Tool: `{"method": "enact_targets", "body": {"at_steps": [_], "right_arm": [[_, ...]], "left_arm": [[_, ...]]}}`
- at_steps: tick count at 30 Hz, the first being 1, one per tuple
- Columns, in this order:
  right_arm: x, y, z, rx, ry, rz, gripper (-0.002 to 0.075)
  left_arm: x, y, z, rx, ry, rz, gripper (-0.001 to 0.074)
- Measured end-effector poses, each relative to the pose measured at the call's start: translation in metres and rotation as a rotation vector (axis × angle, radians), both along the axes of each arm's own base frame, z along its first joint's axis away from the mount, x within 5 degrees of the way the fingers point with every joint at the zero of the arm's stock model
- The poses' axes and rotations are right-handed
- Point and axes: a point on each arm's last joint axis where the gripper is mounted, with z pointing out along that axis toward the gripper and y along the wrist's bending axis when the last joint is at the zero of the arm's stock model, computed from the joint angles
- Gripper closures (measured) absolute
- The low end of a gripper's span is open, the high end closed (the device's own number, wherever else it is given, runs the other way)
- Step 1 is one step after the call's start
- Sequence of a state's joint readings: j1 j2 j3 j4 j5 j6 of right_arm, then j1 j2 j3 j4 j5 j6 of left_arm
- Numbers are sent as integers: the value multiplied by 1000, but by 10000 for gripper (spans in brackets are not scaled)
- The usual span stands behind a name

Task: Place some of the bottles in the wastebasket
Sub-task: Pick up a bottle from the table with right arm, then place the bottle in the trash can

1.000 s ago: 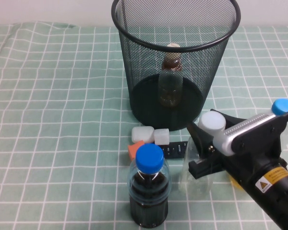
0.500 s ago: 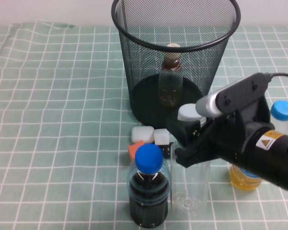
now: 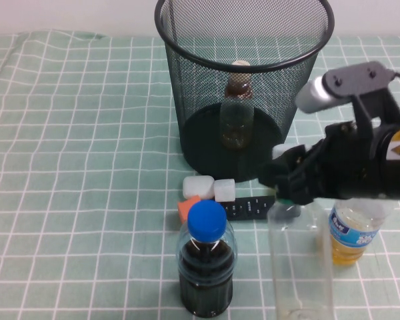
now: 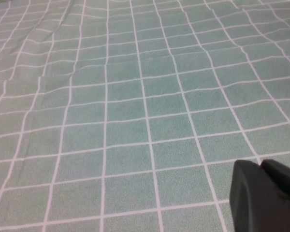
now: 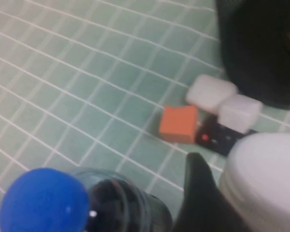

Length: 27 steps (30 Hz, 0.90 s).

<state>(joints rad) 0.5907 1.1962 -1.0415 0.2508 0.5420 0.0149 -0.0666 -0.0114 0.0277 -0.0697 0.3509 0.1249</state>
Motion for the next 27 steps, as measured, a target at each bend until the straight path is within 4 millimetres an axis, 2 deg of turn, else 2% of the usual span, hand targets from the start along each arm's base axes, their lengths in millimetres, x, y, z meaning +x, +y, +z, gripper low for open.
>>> {"method": "enact_targets", "body": {"at_steps": [2,4,7,12,17,19,21,24,27], "right_arm": [[1,-1,13,-2,-6,-16,727],[0,-2,36,-9,-40,-8,727],[-2,-8,80,-26,-109,-19,727],[0,-21,167,-29,-335,-102,727],[18,-13,224,39,-529,-148,727],[33,-5,231,42,-581,-161,727],[54,8,231,41,-619,-172,727],[90,30,220,30,-699,-184,727],[117,50,207,52,-765,-170,727]], "left_arm": [[0,0,0,0,0,0,738],[0,0,0,0,0,0,738],[0,0,0,0,0,0,738],[0,0,0,0,0,0,738],[0,0,0,0,0,0,738],[0,0,0,0,0,0,738],[0,0,0,0,0,0,738],[0,0,0,0,0,0,738],[0,0,0,0,0,0,738]]}}
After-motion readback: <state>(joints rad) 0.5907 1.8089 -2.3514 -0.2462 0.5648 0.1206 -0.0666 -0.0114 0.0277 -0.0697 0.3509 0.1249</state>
